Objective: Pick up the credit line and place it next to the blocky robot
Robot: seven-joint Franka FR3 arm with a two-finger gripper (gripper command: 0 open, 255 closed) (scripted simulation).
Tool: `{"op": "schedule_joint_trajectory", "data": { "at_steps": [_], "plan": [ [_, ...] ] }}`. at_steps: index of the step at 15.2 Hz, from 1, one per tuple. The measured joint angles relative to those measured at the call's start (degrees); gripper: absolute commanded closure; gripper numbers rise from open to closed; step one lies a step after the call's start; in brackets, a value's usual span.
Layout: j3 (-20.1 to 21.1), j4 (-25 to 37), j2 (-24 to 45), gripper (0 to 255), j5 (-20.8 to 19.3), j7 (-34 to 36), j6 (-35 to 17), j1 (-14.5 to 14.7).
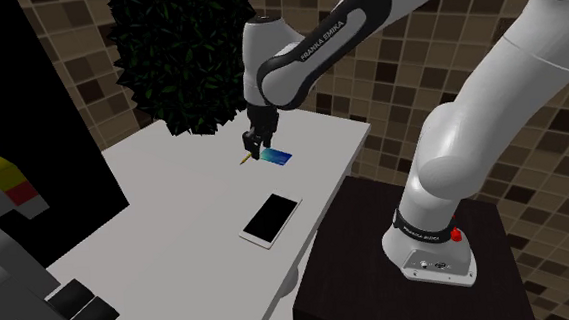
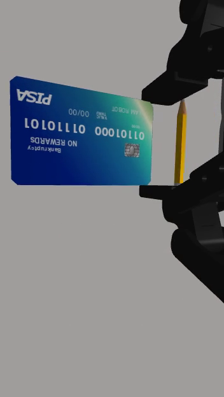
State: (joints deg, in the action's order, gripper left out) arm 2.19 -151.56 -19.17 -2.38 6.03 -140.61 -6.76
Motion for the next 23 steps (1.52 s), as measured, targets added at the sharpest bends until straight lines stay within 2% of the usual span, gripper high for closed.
{"op": "schedule_joint_trajectory", "data": {
  "at_steps": [23],
  "plan": [
    [-0.35, 11.53, -8.58, 255, 0.79, -1.09, 20.11, 0.37]
  ]
}}
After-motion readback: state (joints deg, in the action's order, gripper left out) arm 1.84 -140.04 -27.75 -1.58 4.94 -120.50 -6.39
